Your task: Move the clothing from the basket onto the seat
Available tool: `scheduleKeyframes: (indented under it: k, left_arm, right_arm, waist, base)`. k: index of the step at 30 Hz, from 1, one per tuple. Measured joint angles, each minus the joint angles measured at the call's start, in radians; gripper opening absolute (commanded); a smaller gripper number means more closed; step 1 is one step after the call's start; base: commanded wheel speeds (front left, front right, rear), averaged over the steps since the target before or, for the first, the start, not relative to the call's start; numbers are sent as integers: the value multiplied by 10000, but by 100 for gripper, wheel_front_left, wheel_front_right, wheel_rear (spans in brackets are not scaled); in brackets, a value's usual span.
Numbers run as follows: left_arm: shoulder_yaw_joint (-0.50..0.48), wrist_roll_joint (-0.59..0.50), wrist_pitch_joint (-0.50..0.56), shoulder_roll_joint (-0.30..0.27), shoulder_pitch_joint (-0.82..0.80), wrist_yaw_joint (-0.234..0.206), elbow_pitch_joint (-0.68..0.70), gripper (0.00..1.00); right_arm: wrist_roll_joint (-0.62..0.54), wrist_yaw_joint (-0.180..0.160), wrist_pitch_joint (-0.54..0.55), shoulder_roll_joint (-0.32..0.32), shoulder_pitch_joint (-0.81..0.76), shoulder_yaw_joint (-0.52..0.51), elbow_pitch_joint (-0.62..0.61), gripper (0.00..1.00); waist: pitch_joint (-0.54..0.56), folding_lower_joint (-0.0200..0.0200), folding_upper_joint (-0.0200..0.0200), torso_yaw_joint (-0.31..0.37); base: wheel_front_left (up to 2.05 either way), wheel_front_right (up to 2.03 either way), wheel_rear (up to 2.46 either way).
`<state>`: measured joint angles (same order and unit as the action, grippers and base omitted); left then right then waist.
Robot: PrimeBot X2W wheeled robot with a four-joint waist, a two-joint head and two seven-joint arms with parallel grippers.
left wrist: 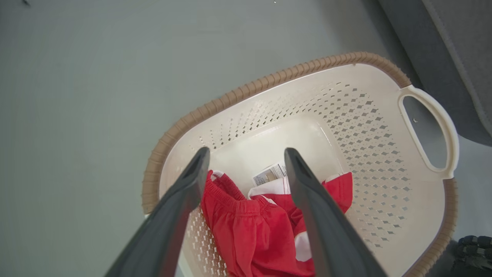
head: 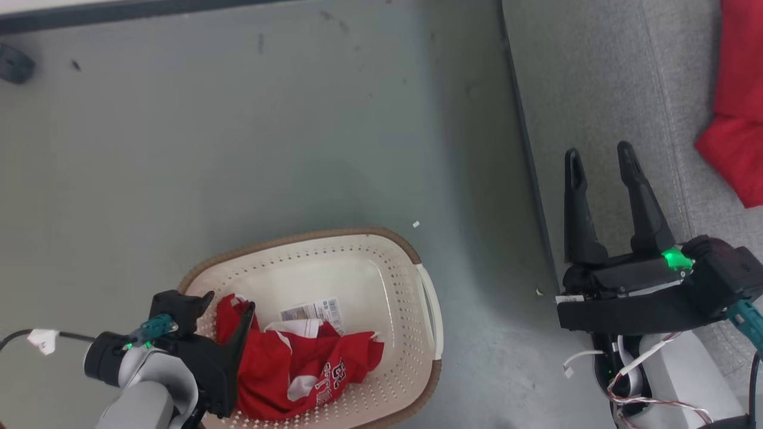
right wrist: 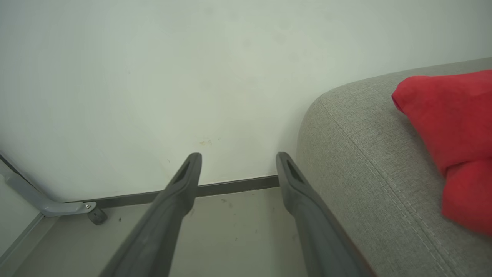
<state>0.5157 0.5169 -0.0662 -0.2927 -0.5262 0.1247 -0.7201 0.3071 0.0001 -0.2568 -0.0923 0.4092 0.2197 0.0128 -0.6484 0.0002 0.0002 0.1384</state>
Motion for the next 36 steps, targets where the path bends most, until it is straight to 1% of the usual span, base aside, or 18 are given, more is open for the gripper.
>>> scheduleKeyframes:
  k: [4,8,12,16,22,23,27,28,31,34,36]
  left_arm:
    - [196,-199,128,27,-234,4,-447,100]
    - [424,-334,299,-67,-510,52,-786,100]
    - [612,-481,320,-219,-817,61,-1120,100]
    - [815,-617,382,-219,-1005,63,-1438,100]
    - [1603,-1703,535,-546,-1736,36,-1818,100]
    - [1745,-1862,560,-566,-1789,-113,-1871,100]
    - [2345,-2598,573,-974,-1986,-136,-2228,100]
    - [2635,-2871,650,-922,-2052,6,-2343,100]
    - [3191,-3398,677,-424,-2050,73,-2479,100]
    - [3269,-3446,640,-366,-2077,58,-2656,100]
    - [3405,-3639,646,-372,-2104,-29,-2911,100]
  right_arm:
    - [-88,0,0,10,172,-23,-161,100]
    - [-128,0,0,42,365,-13,-349,100]
    - [-326,2,0,127,670,230,-359,100]
    - [-353,2,0,190,781,339,-347,100]
    - [-353,2,0,242,947,431,-320,100]
    - [-353,0,0,245,952,443,-307,100]
    - [-353,-4,0,293,954,495,-182,100]
    - [-353,-12,0,299,954,493,-144,100]
    - [-351,-15,0,326,957,497,-48,100]
    - [-351,-17,0,336,959,489,-46,100]
    - [-347,-46,0,341,962,491,-17,100]
  waist:
    - [-407,-1,0,147]
    - [-839,-1,-1,295]
    - [-1281,-1,0,449]
    - [-1688,0,-1,626]
    - [-2193,-2,-1,914]
    - [-2266,-2,-1,960]
    - [-2506,-4,-4,1142]
    - [-2549,-3,-3,1185]
    - [-2633,1,0,1272]
    - [-2650,-4,-4,1301]
    - [-2654,-1,-1,1305]
  base:
    - [0,0,0]
    - [0,0,0]
    - [0,0,0]
    - [0,0,0]
    - [0,0,0]
    - [0,0,0]
    - [0,0,0]
    - [0,0,0]
    - [0,0,0]
    - [0,0,0]
    - [0,0,0]
